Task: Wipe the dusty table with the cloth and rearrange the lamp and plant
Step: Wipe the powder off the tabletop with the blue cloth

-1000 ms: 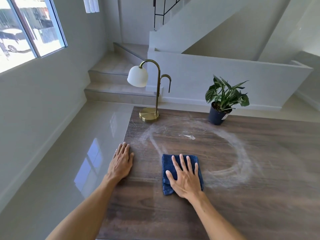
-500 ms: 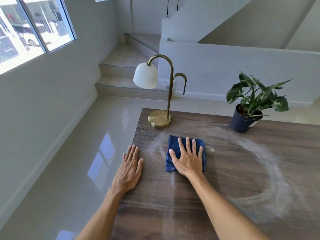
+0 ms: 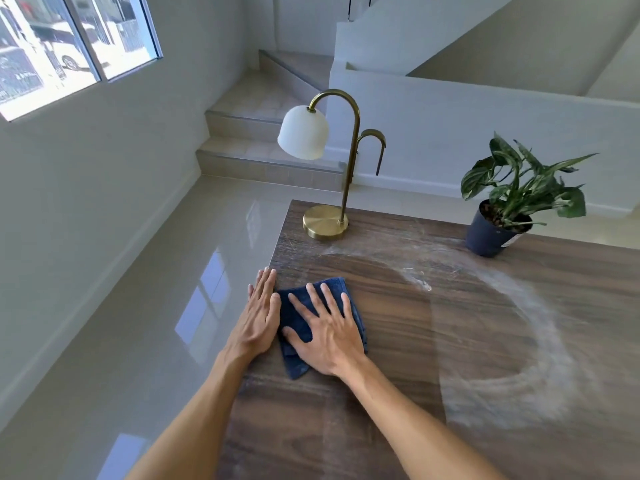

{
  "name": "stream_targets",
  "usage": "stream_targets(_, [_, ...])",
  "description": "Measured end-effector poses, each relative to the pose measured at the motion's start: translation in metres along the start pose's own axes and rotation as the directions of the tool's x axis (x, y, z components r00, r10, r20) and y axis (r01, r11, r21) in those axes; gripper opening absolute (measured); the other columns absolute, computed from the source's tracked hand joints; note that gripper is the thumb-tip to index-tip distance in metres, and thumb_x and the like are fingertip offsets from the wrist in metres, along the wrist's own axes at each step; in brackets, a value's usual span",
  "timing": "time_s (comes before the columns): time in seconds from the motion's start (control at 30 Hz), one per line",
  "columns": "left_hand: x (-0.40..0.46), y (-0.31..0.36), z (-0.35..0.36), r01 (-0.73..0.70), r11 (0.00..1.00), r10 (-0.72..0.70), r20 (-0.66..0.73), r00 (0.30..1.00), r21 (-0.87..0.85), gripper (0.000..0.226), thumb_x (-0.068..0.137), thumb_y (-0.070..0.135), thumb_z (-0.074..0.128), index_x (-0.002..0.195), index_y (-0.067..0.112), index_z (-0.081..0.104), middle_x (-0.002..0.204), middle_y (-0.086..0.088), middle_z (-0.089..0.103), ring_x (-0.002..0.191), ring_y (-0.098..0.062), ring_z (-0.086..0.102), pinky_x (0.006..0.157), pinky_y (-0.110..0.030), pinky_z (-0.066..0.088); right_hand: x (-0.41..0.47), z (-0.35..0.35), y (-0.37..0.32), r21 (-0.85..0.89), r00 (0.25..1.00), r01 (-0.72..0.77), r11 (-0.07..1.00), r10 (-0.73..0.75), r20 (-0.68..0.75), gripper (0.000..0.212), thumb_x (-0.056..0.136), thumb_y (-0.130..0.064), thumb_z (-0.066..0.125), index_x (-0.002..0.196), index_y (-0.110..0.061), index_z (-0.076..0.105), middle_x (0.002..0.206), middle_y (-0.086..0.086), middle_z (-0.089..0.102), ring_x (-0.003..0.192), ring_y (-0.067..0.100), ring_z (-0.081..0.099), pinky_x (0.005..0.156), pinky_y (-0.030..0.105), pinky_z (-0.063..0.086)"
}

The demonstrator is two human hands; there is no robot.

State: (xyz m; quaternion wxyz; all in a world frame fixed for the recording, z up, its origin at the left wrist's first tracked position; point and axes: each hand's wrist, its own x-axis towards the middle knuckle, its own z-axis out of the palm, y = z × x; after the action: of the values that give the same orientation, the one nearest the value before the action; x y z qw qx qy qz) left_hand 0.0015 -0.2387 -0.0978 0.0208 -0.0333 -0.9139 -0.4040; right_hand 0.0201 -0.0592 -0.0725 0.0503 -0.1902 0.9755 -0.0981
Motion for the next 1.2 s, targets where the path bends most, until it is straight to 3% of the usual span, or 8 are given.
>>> stream_targets(0.17, [-0.013,0.012,-0.007,0.062,0.997,-0.063,-0.013,0.998,-0.038,0.055,0.107,0.037,0.015,0.158,0.016,0.014,0.165,0.003,0.008,0.151,-0.007,0.0,0.122,-0.026,-0.004,-0.063,-0.008,0.044,0.003,0.998,-0.07,0.998,0.07,0.0,0.07,0.09,-0.079,0.015,0.154,-0.053,0.008,0.166,-0.012,-0.006,0.154,0.014,-0.012,0.123,0.048,-0.01])
stream_targets(0.3, [-0.035,0.005,-0.013,0.16,0.977,-0.157,0.028,0.987,-0.143,0.051,0.108,0.032,0.02,0.157,0.017,0.022,0.164,0.002,0.018,0.15,-0.009,0.014,0.124,-0.029,0.006,-0.084,-0.023,0.119,-0.028,0.951,-0.309,0.951,0.308,-0.022,0.081,0.079,-0.086,-0.001,0.153,-0.055,0.005,0.167,-0.011,-0.002,0.155,0.018,-0.006,0.124,0.049,-0.005])
stream_targets(0.47, [-0.076,-0.008,-0.021,0.227,0.954,-0.213,0.091,0.973,-0.196,0.049,0.108,0.034,0.02,0.156,0.023,0.023,0.16,0.011,0.024,0.148,-0.005,0.02,0.119,-0.02,0.008,-0.042,-0.028,0.103,-0.018,0.882,-0.469,0.883,0.469,0.039,0.069,0.095,-0.071,0.019,0.156,-0.047,-0.004,0.168,0.0,-0.011,0.153,0.028,-0.016,0.119,0.06,-0.011])
stream_targets(0.6, [-0.083,-0.004,-0.019,0.268,0.908,-0.26,0.066,0.963,-0.323,0.048,0.108,0.035,0.017,0.153,0.027,0.032,0.149,0.019,0.032,0.144,-0.005,0.027,0.119,-0.021,0.011,-0.004,-0.016,0.03,0.005,0.956,-0.29,0.957,0.29,0.049,0.068,0.095,-0.071,0.018,0.155,-0.049,-0.003,0.167,0.001,-0.012,0.152,0.03,-0.019,0.118,0.06,-0.016])
stream_targets(0.73, [-0.08,-0.009,-0.021,0.292,0.759,-0.31,0.071,0.948,-0.582,0.067,0.091,0.062,0.021,0.144,0.031,0.047,0.145,0.01,0.052,0.134,-0.006,0.047,0.118,-0.036,0.032,-0.007,-0.001,-0.029,-0.023,0.993,-0.106,0.994,0.107,0.057,0.066,0.093,-0.072,0.017,0.153,-0.054,-0.001,0.167,0.0,-0.011,0.153,0.028,-0.018,0.118,0.06,-0.015])
stream_targets(0.93, [-0.079,0.009,-0.032,0.344,0.741,-0.364,0.085,0.928,-0.577,0.04,0.106,0.037,0.02,0.123,0.032,0.056,0.131,0.005,0.059,0.125,-0.014,0.055,0.091,-0.01,0.043,-0.105,0.005,0.004,-0.04,0.974,0.224,0.974,-0.221,0.053,0.061,0.092,-0.07,0.03,0.15,-0.062,0.01,0.166,-0.013,-0.001,0.154,0.014,-0.009,0.121,0.05,-0.009])
stream_targets(1.07, [-0.082,0.013,-0.037,0.325,0.828,-0.329,0.073,0.941,-0.457,0.055,0.094,0.049,0.018,0.135,0.036,0.052,0.142,0.006,0.053,0.132,-0.015,0.048,0.111,-0.031,0.033,-0.121,-0.016,0.086,-0.1,0.999,0.002,0.995,0.003,0.047,0.062,0.085,-0.083,0.016,0.144,-0.069,0.001,0.165,-0.016,-0.002,0.155,0.016,-0.003,0.123,0.046,-0.004])
stream_targets(1.2, [-0.09,0.016,-0.027,0.306,0.885,-0.323,0.01,0.946,-0.35,0.048,0.108,0.031,0.016,0.149,0.025,0.04,0.154,0.004,0.04,0.143,-0.015,0.032,0.115,-0.023,0.016,-0.075,-0.023,0.08,-0.044,0.956,-0.286,0.957,0.289,0.057,0.068,0.088,-0.079,0.01,0.151,-0.058,-0.001,0.167,-0.008,-0.011,0.154,0.023,-0.015,0.121,0.056,-0.009])
